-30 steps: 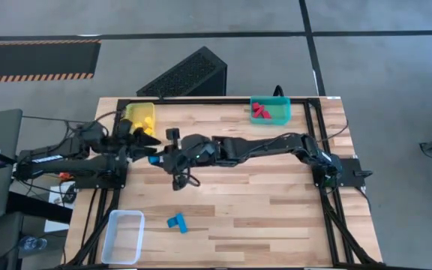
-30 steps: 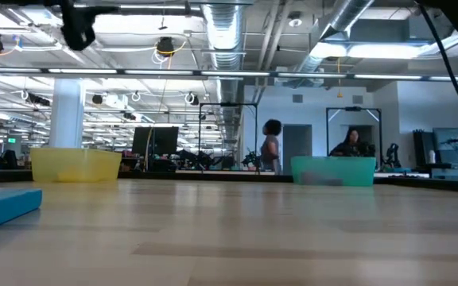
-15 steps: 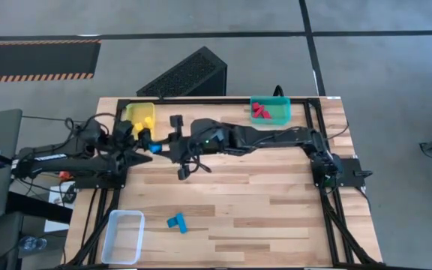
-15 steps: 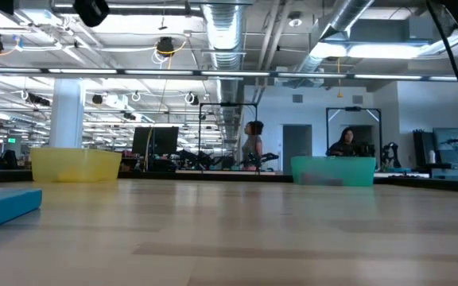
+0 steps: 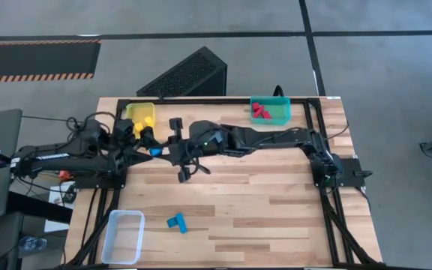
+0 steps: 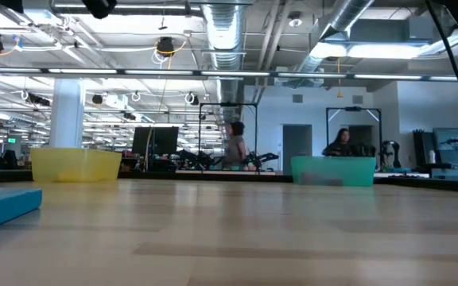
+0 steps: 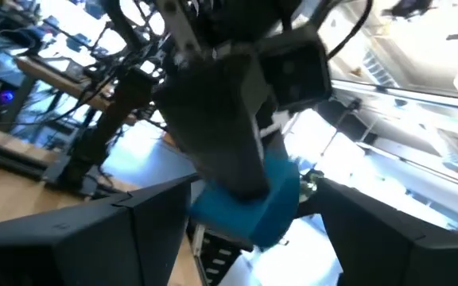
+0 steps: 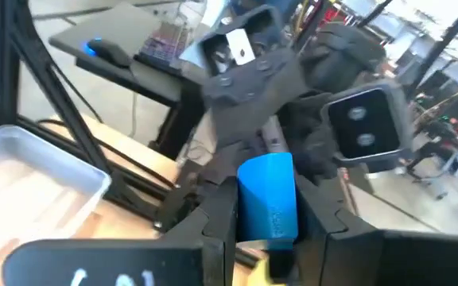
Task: Sort & place blocks by color
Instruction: Put the top right blue block into the transparent bin, then put the left blue block into the transparent bin
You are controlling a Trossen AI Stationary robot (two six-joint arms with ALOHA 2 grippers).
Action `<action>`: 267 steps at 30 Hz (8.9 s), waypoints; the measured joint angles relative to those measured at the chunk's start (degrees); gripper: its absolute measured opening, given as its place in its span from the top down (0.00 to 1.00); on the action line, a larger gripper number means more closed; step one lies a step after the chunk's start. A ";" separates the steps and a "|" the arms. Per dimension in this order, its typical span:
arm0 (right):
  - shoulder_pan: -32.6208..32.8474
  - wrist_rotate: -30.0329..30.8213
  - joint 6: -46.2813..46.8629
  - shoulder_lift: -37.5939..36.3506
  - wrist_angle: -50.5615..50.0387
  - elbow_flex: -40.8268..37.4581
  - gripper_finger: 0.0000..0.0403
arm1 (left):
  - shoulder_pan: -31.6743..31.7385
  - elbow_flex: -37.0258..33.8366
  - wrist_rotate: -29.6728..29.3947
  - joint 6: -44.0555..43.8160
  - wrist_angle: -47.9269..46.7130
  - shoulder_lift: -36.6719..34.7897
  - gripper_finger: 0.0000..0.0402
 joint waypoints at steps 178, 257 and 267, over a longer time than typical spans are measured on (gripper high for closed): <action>4.41 -7.36 25.03 -5.70 -13.51 -31.00 0.52 | -57.50 8.95 -36.60 -25.78 -53.43 22.11 0.35; 9.65 -8.80 49.11 -7.45 16.22 -52.49 0.76 | -66.22 41.52 -28.69 -43.52 -82.74 61.97 0.73; 8.94 -9.33 48.87 -7.45 17.97 -52.46 0.76 | -76.09 35.43 -21.17 -63.89 -80.30 61.95 0.71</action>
